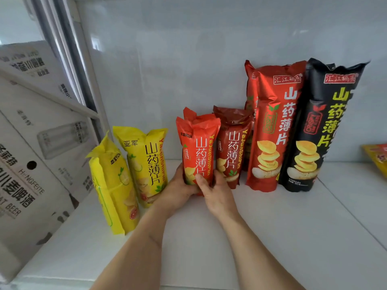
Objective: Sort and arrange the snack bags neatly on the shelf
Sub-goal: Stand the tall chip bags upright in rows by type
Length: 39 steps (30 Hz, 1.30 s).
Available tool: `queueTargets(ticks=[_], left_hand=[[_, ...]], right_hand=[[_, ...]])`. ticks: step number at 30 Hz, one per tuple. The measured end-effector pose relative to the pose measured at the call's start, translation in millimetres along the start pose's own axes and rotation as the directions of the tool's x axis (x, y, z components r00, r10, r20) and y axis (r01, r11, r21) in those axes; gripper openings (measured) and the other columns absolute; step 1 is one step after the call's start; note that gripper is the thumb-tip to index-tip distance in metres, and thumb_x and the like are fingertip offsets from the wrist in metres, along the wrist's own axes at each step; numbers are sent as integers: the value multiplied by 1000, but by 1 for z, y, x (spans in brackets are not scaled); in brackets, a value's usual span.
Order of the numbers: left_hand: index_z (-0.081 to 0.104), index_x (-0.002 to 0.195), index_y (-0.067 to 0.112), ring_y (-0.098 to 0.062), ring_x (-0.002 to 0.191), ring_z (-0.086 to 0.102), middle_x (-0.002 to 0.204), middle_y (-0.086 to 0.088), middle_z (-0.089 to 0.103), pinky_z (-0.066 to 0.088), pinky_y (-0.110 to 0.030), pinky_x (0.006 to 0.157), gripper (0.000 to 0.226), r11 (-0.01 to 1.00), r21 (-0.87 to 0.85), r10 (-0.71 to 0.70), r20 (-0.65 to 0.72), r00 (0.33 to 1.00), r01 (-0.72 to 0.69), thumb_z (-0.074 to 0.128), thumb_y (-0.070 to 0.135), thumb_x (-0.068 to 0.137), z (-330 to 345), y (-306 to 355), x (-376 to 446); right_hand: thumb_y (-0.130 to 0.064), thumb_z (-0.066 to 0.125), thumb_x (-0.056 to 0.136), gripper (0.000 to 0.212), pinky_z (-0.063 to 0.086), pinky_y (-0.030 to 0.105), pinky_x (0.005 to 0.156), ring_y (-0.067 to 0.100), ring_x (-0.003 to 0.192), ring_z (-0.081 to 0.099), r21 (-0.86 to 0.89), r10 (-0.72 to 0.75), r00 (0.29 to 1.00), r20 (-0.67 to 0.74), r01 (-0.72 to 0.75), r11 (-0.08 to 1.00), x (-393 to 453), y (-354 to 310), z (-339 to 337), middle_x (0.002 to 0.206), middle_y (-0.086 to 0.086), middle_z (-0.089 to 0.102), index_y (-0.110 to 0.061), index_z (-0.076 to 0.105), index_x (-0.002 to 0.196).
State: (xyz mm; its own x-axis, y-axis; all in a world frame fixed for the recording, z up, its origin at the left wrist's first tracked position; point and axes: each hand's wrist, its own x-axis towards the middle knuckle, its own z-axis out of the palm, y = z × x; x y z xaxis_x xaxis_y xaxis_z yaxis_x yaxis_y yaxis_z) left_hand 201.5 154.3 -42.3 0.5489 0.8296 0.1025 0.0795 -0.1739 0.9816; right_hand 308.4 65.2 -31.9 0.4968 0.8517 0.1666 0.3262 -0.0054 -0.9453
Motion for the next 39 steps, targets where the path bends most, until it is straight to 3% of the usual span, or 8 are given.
queueTargets(ticks=[3,11,16,21,27,30,34,39], left_hand=[[41,141,31,-7,102,70,118,6,72,55,-18,80,86,1000,-7,-10,14,1000,10,84,4,72,-3,-3,6],[39,147,23,-18,109,69,123,0,70,56,-38,96,94,999,-20,-42,26,999,43,88,8,67,-6,-4,32],[40,145,25,-12,108,68,124,4,69,54,-23,83,91,998,32,-52,27,998,51,88,14,69,-5,1,44],[39,147,26,-12,110,65,127,5,66,54,-29,92,96,994,93,-66,23,998,64,90,25,67,-3,7,47],[40,143,16,5,89,56,123,4,59,43,-2,63,71,979,188,-66,-61,996,76,79,17,84,11,25,17],[29,152,10,-12,117,52,133,1,50,36,-11,82,74,945,305,-79,-141,987,119,69,28,93,16,30,-5],[28,155,15,-23,139,43,154,-9,41,40,-28,106,72,871,457,-83,-223,971,179,65,29,95,17,23,-36],[41,149,16,-22,135,48,152,-5,46,37,-26,104,57,775,614,10,-247,969,148,62,29,97,10,25,-79]], right_hand=[[-60,56,90,62,41,25,93,16,121,56,-52,11,1000,-26,-12,999,3,3,6,132,-5,58,-24,49,140],[-56,51,95,56,35,21,90,12,122,53,-54,54,998,-26,-56,997,0,-5,-1,134,-7,57,-24,47,141],[-53,47,97,54,33,10,79,0,108,45,-52,44,999,-24,-45,998,-3,-6,-5,130,-10,57,-24,45,142],[-51,43,99,53,31,17,89,6,116,49,-61,62,998,-21,-64,996,-2,-8,-7,141,-3,55,-22,44,143],[-51,41,100,49,33,19,88,15,123,54,-82,52,998,-30,-54,995,-4,-7,-11,133,-3,60,-21,52,137],[-51,42,100,46,33,20,85,17,121,56,-109,24,999,-37,-28,994,-7,-9,-14,130,-2,63,-20,57,131],[-49,45,100,41,37,23,87,17,119,58,-127,-37,999,-2,36,991,-12,-19,-13,126,-3,65,-19,61,124],[-45,47,101,41,45,31,97,22,121,58,-184,-164,980,112,182,966,-17,-35,-1,130,2,64,-15,60,126]])
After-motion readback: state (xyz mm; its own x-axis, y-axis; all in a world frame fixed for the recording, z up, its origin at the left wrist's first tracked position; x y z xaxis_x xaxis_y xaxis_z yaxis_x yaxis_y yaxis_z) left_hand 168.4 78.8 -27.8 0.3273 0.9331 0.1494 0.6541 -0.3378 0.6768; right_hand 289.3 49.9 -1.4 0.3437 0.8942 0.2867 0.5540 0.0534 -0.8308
